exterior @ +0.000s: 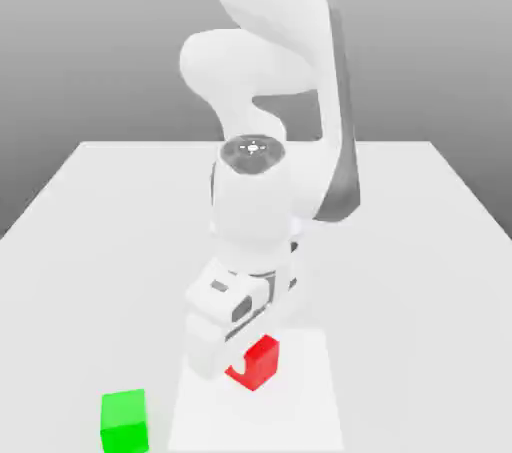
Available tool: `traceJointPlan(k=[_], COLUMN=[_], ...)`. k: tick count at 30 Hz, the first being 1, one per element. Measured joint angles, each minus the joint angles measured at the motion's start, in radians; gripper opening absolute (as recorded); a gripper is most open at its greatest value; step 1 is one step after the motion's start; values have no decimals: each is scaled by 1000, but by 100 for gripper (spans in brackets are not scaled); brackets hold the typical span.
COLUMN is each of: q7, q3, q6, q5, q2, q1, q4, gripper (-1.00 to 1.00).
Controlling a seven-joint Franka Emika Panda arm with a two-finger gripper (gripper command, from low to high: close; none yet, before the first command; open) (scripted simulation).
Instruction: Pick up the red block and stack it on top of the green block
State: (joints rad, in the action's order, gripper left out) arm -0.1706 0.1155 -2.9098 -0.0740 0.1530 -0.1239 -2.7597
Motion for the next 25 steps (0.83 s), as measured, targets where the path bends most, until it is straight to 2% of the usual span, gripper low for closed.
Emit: traceJointPlan(k=[3, 5, 16, 21, 22, 25], q7=[39, 99, 587, 591, 584, 584], q3=[14, 28, 147, 125, 115, 115], q6=[89, 134, 320, 221, 200, 200], q5=[54, 58, -3, -86, -99, -99], q2=[-106, -123, -8, 140, 164, 164], q1=[1, 24, 140, 177, 185, 185], q4=[-16, 12, 306, 351, 353, 353], gripper=[-100, -100, -100, -100, 100, 100])
